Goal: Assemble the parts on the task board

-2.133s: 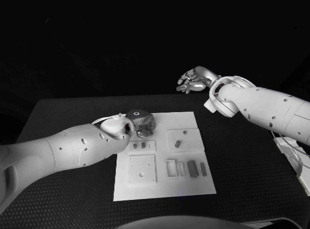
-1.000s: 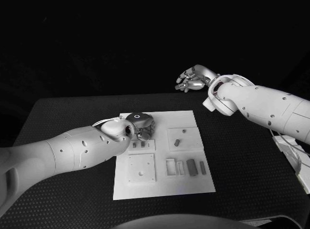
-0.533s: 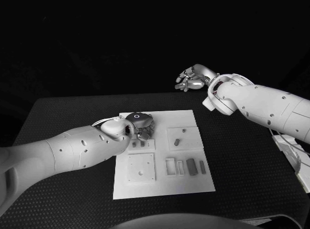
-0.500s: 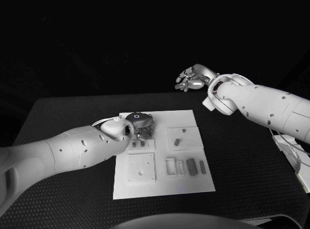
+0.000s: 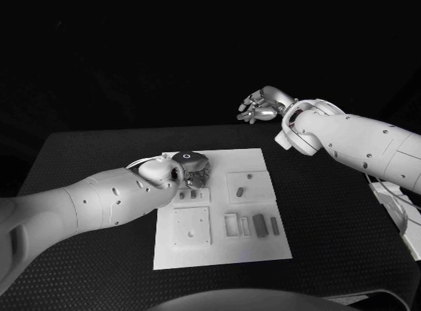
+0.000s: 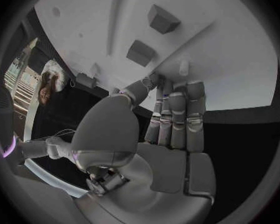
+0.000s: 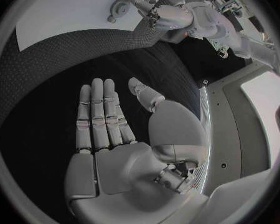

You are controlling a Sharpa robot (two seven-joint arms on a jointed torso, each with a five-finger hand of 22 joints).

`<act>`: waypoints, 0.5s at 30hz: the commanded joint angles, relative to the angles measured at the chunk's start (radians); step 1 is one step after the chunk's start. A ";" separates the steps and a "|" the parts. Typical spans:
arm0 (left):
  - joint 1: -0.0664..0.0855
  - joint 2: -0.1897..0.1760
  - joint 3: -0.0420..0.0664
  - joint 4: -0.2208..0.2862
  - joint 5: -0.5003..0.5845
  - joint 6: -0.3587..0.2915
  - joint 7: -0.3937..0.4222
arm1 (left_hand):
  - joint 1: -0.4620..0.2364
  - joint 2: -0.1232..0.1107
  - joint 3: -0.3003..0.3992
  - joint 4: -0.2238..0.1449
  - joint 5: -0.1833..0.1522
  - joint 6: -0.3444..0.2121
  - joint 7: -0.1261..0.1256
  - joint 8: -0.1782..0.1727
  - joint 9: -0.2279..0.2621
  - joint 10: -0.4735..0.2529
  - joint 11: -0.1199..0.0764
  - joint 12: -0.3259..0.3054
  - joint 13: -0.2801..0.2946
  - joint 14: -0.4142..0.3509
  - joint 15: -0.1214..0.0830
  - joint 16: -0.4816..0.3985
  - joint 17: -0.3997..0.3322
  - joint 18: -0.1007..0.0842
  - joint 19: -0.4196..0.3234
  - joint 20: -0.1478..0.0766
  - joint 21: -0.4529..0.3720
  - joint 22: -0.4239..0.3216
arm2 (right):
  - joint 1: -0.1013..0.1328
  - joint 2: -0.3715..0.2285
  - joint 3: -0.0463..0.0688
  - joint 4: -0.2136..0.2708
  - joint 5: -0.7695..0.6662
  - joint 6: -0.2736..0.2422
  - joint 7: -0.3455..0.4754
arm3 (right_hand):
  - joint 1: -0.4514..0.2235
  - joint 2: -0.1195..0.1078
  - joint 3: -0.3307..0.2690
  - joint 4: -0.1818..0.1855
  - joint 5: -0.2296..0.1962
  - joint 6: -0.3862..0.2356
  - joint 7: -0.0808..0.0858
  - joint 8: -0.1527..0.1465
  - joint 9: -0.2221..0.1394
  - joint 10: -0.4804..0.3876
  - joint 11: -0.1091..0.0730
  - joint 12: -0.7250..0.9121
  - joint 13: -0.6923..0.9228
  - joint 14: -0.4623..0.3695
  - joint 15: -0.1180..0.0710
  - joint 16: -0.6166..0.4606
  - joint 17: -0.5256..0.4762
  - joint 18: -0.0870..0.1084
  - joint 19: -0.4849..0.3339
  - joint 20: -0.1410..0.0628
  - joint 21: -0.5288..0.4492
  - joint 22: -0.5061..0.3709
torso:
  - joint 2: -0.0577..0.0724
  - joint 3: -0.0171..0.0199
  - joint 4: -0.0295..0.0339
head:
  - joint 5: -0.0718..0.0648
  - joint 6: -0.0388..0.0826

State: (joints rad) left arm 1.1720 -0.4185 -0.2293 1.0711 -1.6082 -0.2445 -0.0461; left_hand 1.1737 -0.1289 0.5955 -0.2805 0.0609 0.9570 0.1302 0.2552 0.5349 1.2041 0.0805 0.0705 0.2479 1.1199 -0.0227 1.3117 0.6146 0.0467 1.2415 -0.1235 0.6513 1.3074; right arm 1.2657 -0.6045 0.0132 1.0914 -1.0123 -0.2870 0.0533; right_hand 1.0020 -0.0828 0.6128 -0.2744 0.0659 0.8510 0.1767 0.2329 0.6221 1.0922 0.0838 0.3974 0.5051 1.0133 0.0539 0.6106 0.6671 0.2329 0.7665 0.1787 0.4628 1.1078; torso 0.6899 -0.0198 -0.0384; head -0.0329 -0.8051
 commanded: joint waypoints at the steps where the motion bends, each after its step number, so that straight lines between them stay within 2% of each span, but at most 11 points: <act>1: -0.011 0.002 -0.007 -0.010 -0.013 0.045 -0.012 | 0.006 0.008 0.007 0.001 -0.001 -0.007 0.003 -0.003 -0.002 -0.012 0.011 0.000 -0.008 -0.004 0.001 -0.002 -0.003 0.115 -0.006 0.003 -0.004 0.018 | 0.000 0.000 0.001 0.001 0.002 0.008 0.011 | 0.008 0.001 -0.006 0.001 0.002 0.000 0.005 -0.002 -0.001 0.006 -0.003 -0.003 -0.002 0.003 0.002 -0.007 0.002 0.007 -0.004 0.003 -0.006 0.001 | 0.000 -0.0008 0.0014 | -0.002 -0.001; 10: -0.011 0.002 -0.007 -0.008 -0.012 0.078 -0.010 | 0.010 0.017 0.006 0.001 -0.002 0.024 0.004 0.016 0.004 0.028 -0.003 0.017 0.005 0.009 -0.012 0.009 -0.014 0.116 0.007 -0.004 -0.001 0.019 | 0.000 0.000 0.001 0.000 0.005 0.008 0.012 | 0.007 0.001 -0.007 0.002 0.002 0.000 0.005 -0.002 -0.001 0.006 -0.003 -0.003 -0.003 0.003 0.002 -0.009 0.004 0.007 -0.004 0.003 -0.006 0.002 | -0.002 -0.0006 0.0012 | -0.002 -0.005; 15: -0.012 0.000 -0.007 -0.006 -0.017 0.080 -0.002 | 0.014 0.034 0.010 0.003 -0.001 0.057 -0.006 0.034 0.009 0.062 -0.016 0.025 0.014 0.028 -0.024 0.011 -0.026 0.114 0.020 -0.013 0.000 0.018 | 0.000 -0.001 0.001 0.001 0.006 0.006 0.012 | 0.007 0.001 -0.008 0.003 0.002 0.000 0.005 -0.002 -0.001 0.006 -0.003 -0.004 -0.004 0.004 0.002 -0.011 0.005 0.007 -0.004 0.004 -0.007 0.002 | -0.001 -0.0001 0.0016 | -0.003 -0.006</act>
State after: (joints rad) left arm 1.1720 -0.4165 -0.2282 1.0674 -1.6118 -0.2349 -0.0436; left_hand 1.1845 -0.1047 0.5982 -0.2778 0.0608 1.0090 0.1234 0.2854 0.5413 1.2607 0.0638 0.0896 0.2621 1.1436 -0.0464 1.3198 0.5893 0.0468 1.2556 -0.1370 0.6513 1.3073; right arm 1.2657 -0.6050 0.0132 1.0912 -1.0097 -0.2869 0.0540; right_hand 1.0020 -0.0828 0.6100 -0.2716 0.0658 0.8510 0.1766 0.2329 0.6222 1.0923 0.0839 0.3974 0.5026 1.0132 0.0539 0.6052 0.6711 0.2329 0.7665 0.1787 0.4628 1.1087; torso 0.6886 -0.0203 -0.0371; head -0.0355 -0.8104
